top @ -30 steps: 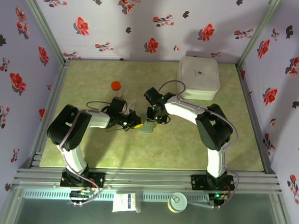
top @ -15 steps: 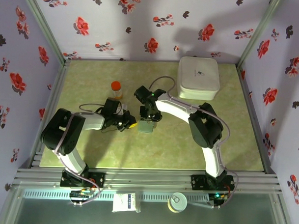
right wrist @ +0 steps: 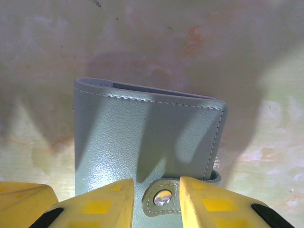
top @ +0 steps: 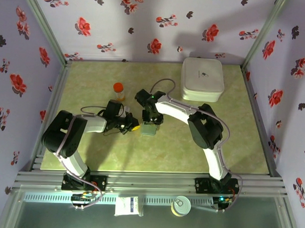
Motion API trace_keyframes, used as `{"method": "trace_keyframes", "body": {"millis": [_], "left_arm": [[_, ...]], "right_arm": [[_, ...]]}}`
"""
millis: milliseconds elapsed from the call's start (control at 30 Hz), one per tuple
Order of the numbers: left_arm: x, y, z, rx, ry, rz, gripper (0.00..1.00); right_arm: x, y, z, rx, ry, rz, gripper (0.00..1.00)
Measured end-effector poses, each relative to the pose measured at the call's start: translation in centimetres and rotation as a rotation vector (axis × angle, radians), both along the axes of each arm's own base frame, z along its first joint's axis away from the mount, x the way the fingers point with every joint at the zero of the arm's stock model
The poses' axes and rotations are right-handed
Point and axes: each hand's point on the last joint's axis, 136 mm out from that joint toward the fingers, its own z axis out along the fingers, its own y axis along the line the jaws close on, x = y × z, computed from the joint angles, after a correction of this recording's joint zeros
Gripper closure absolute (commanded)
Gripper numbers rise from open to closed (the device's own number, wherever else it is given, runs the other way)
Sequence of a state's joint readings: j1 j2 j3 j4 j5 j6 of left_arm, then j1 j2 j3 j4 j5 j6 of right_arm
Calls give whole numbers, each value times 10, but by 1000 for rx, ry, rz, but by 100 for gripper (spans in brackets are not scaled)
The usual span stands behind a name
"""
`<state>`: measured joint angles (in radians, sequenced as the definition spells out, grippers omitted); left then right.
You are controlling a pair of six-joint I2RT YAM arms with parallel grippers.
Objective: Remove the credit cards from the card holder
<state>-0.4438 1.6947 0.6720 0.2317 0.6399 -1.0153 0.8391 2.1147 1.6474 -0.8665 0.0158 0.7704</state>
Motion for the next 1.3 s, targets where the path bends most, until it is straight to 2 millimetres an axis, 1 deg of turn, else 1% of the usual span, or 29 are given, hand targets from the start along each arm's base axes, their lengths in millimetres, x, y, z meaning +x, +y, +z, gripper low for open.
{"method": "trace_keyframes", "body": {"millis": [100, 400, 433, 667, 933, 1200, 1233, 1300], "left_arm": [[0, 0, 0, 0, 0, 0, 100], [-1, 1, -2, 1, 2, 0, 100], [-1, 1, -2, 1, 2, 0, 100], [-4, 1, -4, -2, 6, 2, 100], [-8, -2, -5, -9, 20, 4, 100], [-7, -6, -1, -23, 19, 6, 100], [-7, -7, 0, -28, 19, 5, 100], [-7, -7, 0, -28, 18, 5, 100]], "right_arm": [[0, -2, -3, -18, 0, 4, 77], [0, -2, 1, -39, -20, 28, 99], [1, -2, 1, -41, -23, 35, 100], [1, 2, 3, -49, -43, 129, 100], [-6, 16, 6, -43, -66, 282, 100], [-7, 16, 3, -45, -65, 304, 100], [-7, 16, 3, -45, -65, 302, 99], [-7, 16, 3, -44, -65, 280, 90]]}}
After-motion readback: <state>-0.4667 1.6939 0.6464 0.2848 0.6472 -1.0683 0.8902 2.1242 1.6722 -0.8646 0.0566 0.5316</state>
